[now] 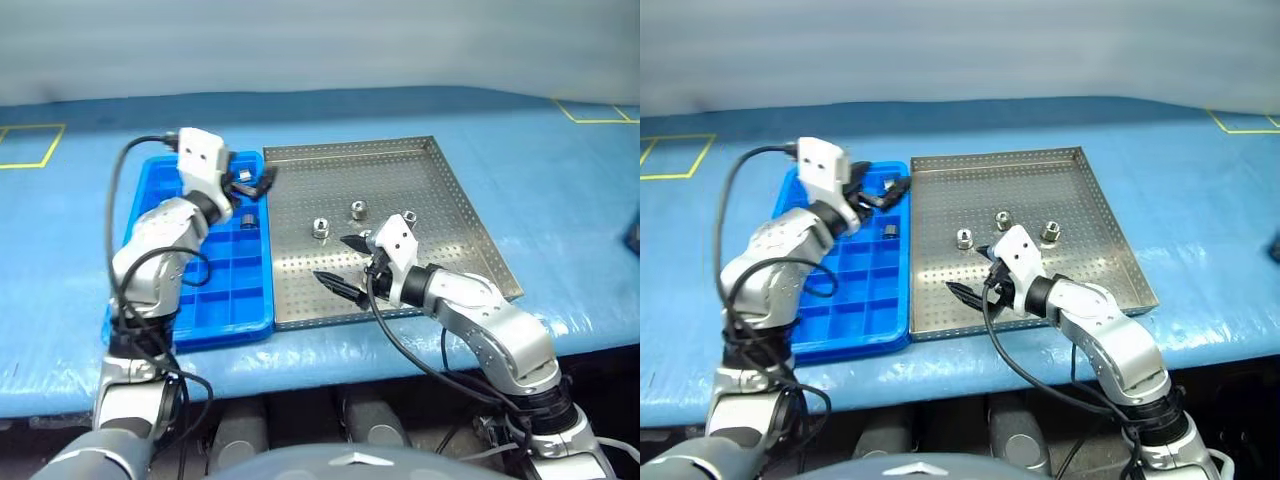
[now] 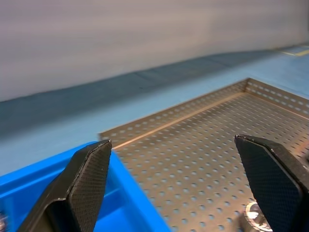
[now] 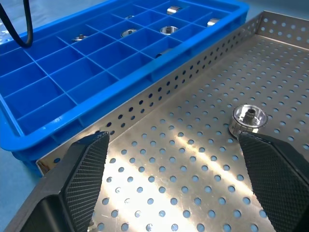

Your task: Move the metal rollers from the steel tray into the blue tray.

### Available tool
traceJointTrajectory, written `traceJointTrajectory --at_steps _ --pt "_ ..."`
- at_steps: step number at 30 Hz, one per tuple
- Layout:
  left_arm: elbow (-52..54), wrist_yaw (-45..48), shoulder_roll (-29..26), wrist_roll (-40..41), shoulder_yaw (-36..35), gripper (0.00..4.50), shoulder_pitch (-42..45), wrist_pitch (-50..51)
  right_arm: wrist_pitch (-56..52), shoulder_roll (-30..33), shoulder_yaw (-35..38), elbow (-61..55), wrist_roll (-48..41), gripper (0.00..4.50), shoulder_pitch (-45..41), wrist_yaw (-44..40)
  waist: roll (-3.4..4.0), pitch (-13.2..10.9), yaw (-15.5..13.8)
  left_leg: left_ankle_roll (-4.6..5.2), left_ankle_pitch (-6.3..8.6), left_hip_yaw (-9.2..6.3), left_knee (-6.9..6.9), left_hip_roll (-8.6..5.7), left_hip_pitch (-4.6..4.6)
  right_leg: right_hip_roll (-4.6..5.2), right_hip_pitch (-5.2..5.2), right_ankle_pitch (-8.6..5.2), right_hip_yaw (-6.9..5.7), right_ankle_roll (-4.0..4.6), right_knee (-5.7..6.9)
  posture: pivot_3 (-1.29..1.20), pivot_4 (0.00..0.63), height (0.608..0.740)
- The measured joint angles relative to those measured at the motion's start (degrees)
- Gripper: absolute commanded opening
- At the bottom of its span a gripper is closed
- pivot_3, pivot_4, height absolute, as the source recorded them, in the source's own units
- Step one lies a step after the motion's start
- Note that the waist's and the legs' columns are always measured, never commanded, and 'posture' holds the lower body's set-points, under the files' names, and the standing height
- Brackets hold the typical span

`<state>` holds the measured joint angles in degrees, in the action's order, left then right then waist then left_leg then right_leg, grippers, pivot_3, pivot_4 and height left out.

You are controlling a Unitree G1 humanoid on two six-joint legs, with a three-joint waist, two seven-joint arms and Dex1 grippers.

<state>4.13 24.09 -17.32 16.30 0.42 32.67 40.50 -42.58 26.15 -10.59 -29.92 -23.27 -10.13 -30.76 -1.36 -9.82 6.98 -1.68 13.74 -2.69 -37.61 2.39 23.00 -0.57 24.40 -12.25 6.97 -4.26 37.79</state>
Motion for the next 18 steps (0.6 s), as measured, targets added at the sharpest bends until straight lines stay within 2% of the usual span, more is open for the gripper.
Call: traceJointTrajectory --at_steps 6,10,18 --pt "-15.07 2.34 3.72 -3.15 6.18 4.44 5.59 -3.57 0.05 -0.75 0.66 -1.70 0.20 4.50 3.09 2.35 0.01 -0.01 2.52 0.01 0.00 -0.01 0.03 0.01 0.03 -0.02 0.05 0.00 0.04 0.00 0.01 -0.22 0.150 0.740" --pt "-21.85 2.29 4.86 -5.42 7.29 4.44 6.57 -5.44 0.05 -0.86 1.66 -3.16 0.19 4.50 4.95 3.50 0.01 -0.01 4.23 0.01 0.00 -0.01 0.04 0.01 0.05 -0.02 0.07 0.00 0.04 -0.01 0.01 -0.24 0.150 0.740" --pt "-26.64 5.94 4.11 -11.15 13.51 4.44 7.04 -6.03 0.03 -1.16 2.17 -4.17 0.15 4.50 5.71 4.57 0.01 -0.01 6.43 0.01 0.00 -0.01 0.05 0.00 0.06 -0.01 0.07 -0.01 0.05 -0.02 0.02 -0.23 0.150 0.740"
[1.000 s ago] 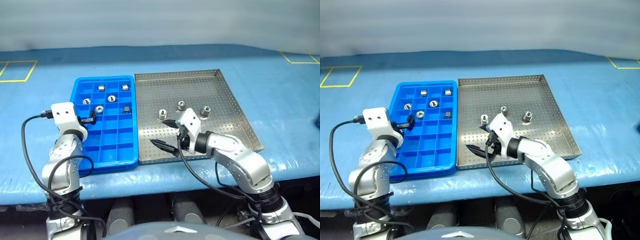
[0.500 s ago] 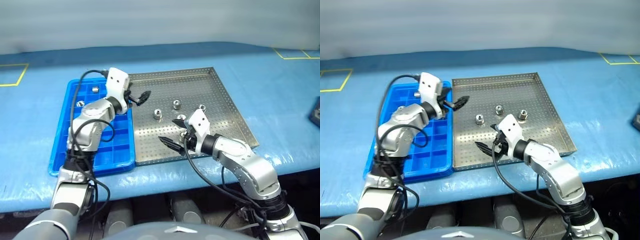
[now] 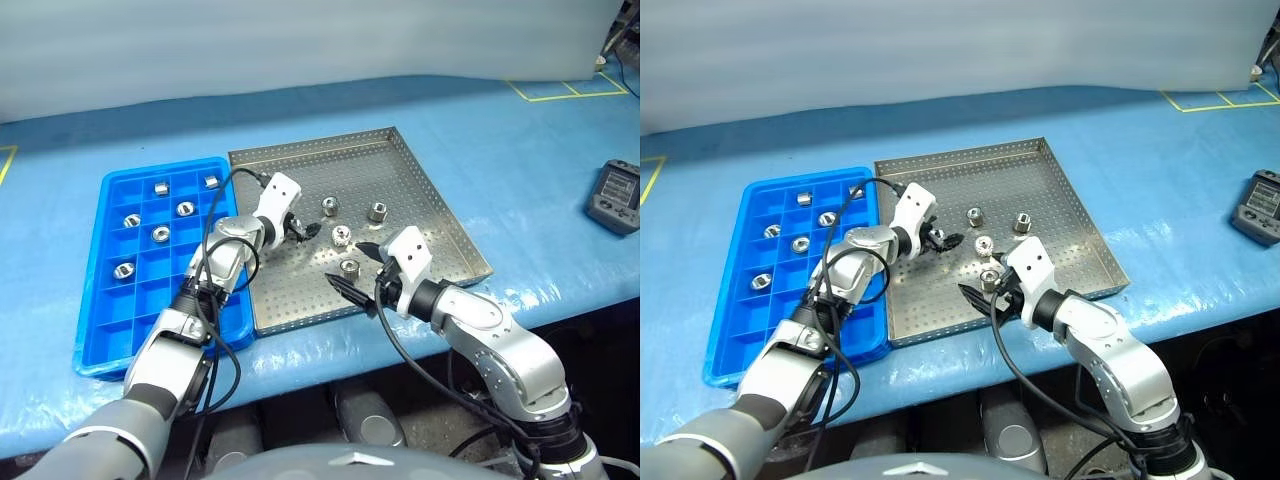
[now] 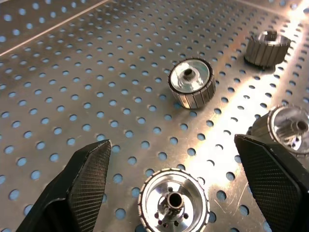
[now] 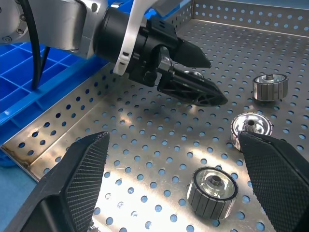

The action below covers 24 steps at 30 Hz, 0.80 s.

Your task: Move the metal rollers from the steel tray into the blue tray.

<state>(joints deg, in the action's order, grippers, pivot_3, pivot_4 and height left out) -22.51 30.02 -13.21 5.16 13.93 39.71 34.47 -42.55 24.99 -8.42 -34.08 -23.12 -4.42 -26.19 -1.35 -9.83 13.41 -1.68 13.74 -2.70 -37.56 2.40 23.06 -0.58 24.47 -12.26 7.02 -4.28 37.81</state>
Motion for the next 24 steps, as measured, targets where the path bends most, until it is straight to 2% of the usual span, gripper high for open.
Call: traceJointTrajectory --at_steps 3,10,17,24 --pt "0.01 0.86 -0.63 -1.85 1.98 3.85 -0.06 0.37 0.00 -0.22 -0.04 0.01 0.00 4.50 -0.25 -0.02 0.00 0.00 0.30 0.00 0.00 -0.01 0.04 0.01 -0.02 -0.01 0.00 0.00 0.00 0.00 0.01 -0.22 0.150 0.740" --pt "4.04 1.24 -1.67 -2.87 2.22 1.70 -2.40 1.96 0.00 -0.51 -0.18 0.20 -0.01 4.50 -1.14 -0.19 0.00 0.00 0.14 0.00 0.00 -0.01 0.06 0.01 -0.03 0.00 0.00 0.00 0.00 0.00 0.01 -0.18 0.150 0.740" --pt "13.67 0.57 -2.69 -1.16 -0.86 1.71 -6.87 7.26 0.01 -0.54 -0.81 1.65 -0.01 4.50 -3.17 -1.49 0.01 -0.02 -0.66 0.00 0.00 -0.02 0.06 0.02 0.00 0.00 0.04 0.00 0.00 0.00 0.03 -0.13 0.150 0.740" --pt "36.38 -6.74 0.79 4.85 -13.59 1.71 -11.87 10.29 0.05 -0.99 -2.72 3.14 -0.02 4.50 -6.03 -3.65 0.02 -0.02 -3.27 0.00 0.00 -0.01 0.08 0.03 -0.01 -0.01 0.05 0.00 0.01 0.00 0.02 -0.07 0.150 0.740"
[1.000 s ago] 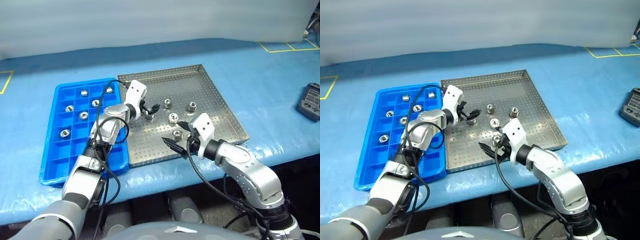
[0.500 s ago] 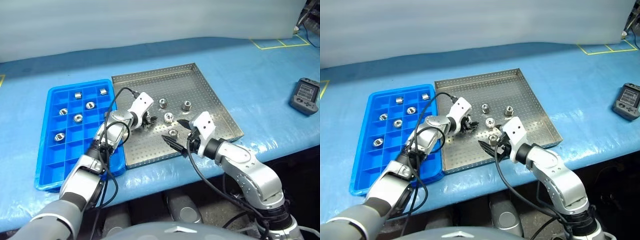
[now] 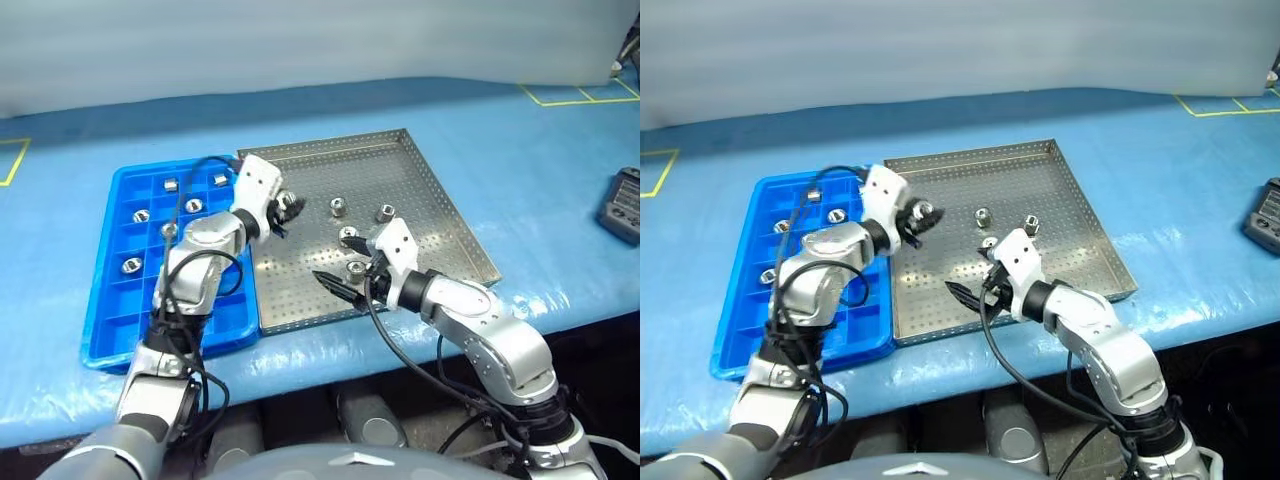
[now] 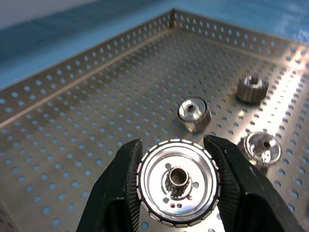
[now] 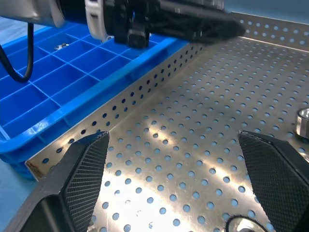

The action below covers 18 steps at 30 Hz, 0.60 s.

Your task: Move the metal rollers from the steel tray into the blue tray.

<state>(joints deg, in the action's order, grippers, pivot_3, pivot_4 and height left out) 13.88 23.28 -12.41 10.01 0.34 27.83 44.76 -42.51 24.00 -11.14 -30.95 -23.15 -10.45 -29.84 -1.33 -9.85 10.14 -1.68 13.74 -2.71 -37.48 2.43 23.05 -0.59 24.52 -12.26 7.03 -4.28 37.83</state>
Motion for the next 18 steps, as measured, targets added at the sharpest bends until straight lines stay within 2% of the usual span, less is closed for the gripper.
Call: traceJointTrajectory --at_steps 3,7,14,18 --pt "7.37 -4.18 0.18 -0.54 -3.29 1.71 -3.93 -0.67 0.11 -0.20 -1.01 0.99 0.01 4.50 -1.21 -1.11 0.00 0.00 -1.48 -0.01 0.00 -0.01 -0.01 0.00 -0.07 -0.01 -0.04 0.00 -0.02 0.00 0.02 -0.04 0.150 0.740" --pt "14.36 -10.24 -2.82 -5.88 -4.00 1.71 -12.49 -2.56 0.72 -0.94 -3.00 2.10 0.04 4.50 -3.22 -2.84 0.00 0.00 -2.79 -0.01 0.00 0.00 -0.02 0.00 -0.08 0.00 -0.06 0.00 -0.02 0.01 0.01 0.00 0.150 0.740" --pt "23.41 -16.67 1.83 -6.64 -9.48 1.71 -26.23 0.15 1.93 -2.64 -6.95 5.15 0.36 4.50 -7.11 -5.97 -0.03 0.00 -5.80 -0.01 0.00 -0.01 -0.06 -0.01 -0.08 0.02 -0.08 -0.01 -0.08 0.04 -0.01 0.05 0.150 0.740" --pt "24.17 -18.41 3.39 -6.61 -10.14 1.71 -29.56 1.42 2.51 -3.16 -8.28 6.12 0.53 4.50 -8.05 -7.29 -0.04 0.00 -6.85 -0.01 -0.01 -0.01 -0.16 -0.01 -0.07 0.03 -0.11 -0.06 -0.10 0.13 -0.02 0.06 0.150 0.740"
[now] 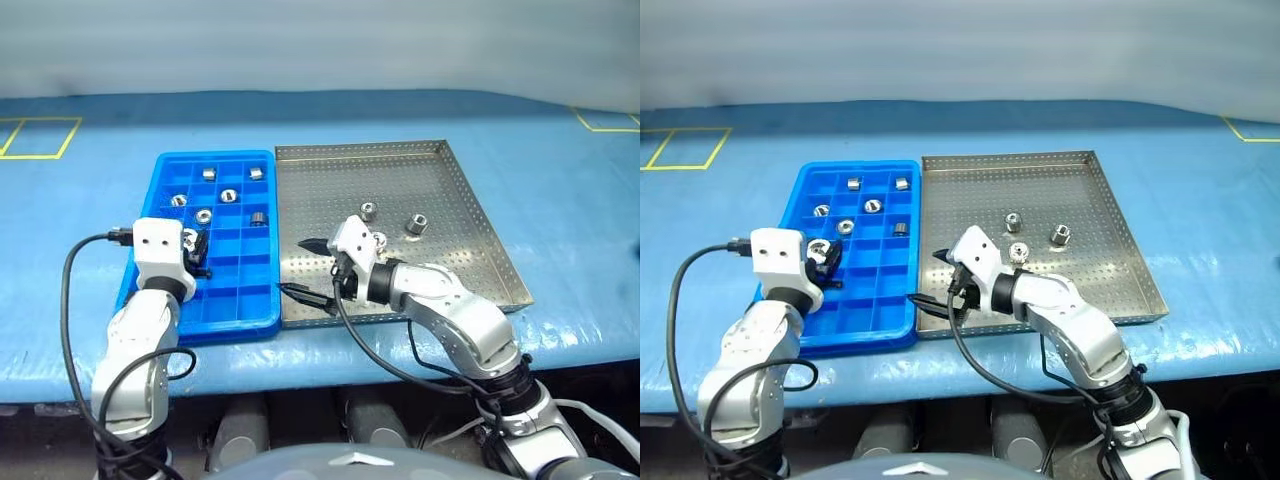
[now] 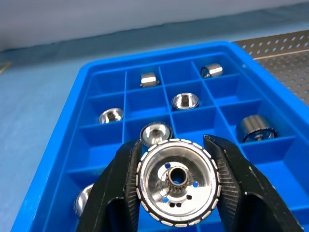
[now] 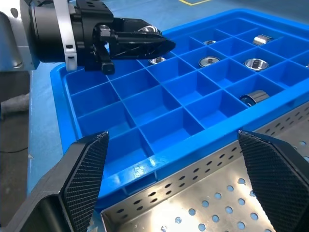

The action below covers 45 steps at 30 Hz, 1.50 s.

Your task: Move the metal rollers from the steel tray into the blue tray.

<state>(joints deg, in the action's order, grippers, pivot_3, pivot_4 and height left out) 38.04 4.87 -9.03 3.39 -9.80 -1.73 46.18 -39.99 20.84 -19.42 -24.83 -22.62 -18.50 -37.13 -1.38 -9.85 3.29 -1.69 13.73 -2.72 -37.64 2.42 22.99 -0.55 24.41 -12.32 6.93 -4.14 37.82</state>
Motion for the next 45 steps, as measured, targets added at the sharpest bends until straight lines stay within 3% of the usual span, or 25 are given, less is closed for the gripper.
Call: traceJointTrajectory --at_steps 11,19,20,26,33,39,45 --pt "-0.43 -2.43 3.27 0.40 -0.92 1.71 -4.74 3.55 0.64 -0.35 -0.10 0.69 0.07 4.50 -0.21 -0.39 0.00 0.00 0.15 0.00 0.00 0.01 0.04 0.02 -0.01 -0.02 0.02 -0.04 0.00 0.08 0.01 0.04 0.150 0.740" --pt "-1.11 -2.26 3.38 2.00 -1.09 4.39 -3.73 3.76 0.63 -0.38 0.23 0.62 0.05 4.50 1.19 0.32 0.00 0.01 0.38 0.00 0.00 0.03 0.02 0.02 -0.06 -0.02 -0.01 -0.10 0.01 0.19 0.02 0.01 0.150 0.740" --pt "-1.72 -1.91 2.87 2.11 -1.04 4.48 -3.09 3.50 0.63 -0.28 0.38 0.50 0.04 4.50 1.47 0.68 0.00 0.01 0.45 0.00 0.00 0.03 0.02 0.03 -0.06 -0.03 0.00 -0.10 0.01 0.20 0.02 0.01 0.150 0.740" --pt "-4.67 3.64 -2.43 4.07 -0.06 4.48 4.03 -0.53 0.63 1.43 3.01 -0.55 0.09 4.50 2.68 2.20 0.00 0.01 0.47 0.00 0.00 0.05 0.01 0.00 -0.02 0.01 0.00 -0.09 0.02 0.19 -0.02 -0.03 0.150 0.740" --pt "-14.23 12.97 -7.17 7.95 5.14 4.48 19.65 -1.45 0.21 4.67 8.78 -2.47 0.32 4.50 6.84 4.78 0.00 0.00 1.02 0.00 0.00 0.06 0.01 -0.01 0.01 -0.01 0.02 -0.06 0.03 0.14 -0.02 -0.09 0.150 0.740" --pt "-27.68 19.87 -4.81 9.69 11.52 4.48 30.63 -4.50 -0.62 6.04 12.18 -5.51 0.52 4.50 11.24 7.59 0.00 0.00 2.64 0.01 0.01 0.07 0.04 -0.02 0.06 -0.01 0.05 0.05 0.05 -0.09 -0.05 -0.20 0.150 0.740" --pt "-40.24 23.95 -1.85 10.15 16.06 4.48 35.95 -8.77 -1.74 6.02 14.14 -9.36 0.46 4.50 15.11 10.39 0.00 0.00 5.83 0.02 0.01 0.04 0.07 -0.01 0.08 -0.04 0.08 0.05 0.07 -0.09 -0.02 -0.26 0.150 0.740"
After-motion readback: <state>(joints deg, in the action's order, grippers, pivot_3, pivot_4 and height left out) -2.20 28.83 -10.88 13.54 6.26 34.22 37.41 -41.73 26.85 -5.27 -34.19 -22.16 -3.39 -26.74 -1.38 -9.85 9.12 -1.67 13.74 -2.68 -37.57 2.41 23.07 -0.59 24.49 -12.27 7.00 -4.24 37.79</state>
